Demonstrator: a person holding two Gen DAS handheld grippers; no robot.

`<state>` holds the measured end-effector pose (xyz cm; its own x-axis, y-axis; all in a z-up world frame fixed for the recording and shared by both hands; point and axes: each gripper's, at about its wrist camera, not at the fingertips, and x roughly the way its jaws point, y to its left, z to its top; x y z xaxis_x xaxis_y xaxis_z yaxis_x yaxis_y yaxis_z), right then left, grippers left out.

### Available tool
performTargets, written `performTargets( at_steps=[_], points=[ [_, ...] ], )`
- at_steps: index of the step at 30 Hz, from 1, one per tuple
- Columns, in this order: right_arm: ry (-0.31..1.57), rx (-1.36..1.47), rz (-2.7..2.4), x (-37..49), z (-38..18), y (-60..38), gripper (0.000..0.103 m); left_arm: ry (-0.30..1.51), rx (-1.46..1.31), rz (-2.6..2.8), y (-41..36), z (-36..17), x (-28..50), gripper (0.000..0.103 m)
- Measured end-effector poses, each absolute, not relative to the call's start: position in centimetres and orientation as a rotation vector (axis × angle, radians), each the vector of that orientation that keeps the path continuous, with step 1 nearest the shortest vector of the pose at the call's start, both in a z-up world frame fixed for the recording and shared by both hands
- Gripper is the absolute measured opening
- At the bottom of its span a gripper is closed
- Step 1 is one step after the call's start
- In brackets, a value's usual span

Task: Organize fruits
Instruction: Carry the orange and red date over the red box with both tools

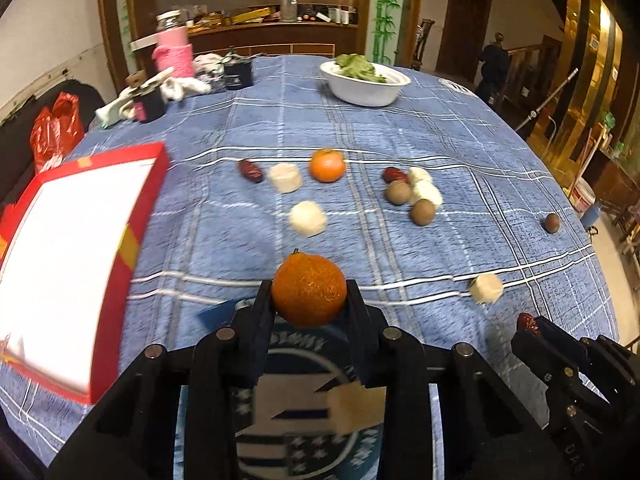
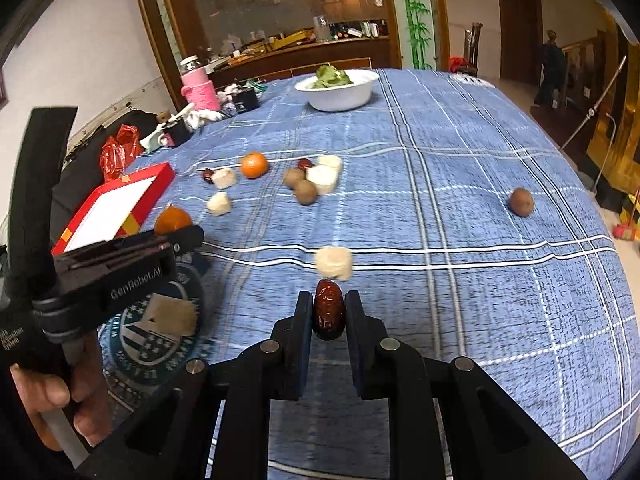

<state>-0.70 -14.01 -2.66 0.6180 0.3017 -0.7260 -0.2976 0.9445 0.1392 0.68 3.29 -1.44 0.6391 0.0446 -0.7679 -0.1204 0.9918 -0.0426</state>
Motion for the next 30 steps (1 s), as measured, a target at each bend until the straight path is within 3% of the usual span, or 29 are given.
performTargets(
  at_steps=[12,30],
  points=[
    [0.82,-0.063,0.402,-3.0,-2.1,-8.9,0.017,0.815,-0.164,0.147,8.3,0.1,-2.5,0.031],
    [0.753,-0.121,0.635,-2.6,-0.2,1.5,0.016,0.752,-0.269,0.441,21.6,1.4,-6.5,0.031]
  ],
)
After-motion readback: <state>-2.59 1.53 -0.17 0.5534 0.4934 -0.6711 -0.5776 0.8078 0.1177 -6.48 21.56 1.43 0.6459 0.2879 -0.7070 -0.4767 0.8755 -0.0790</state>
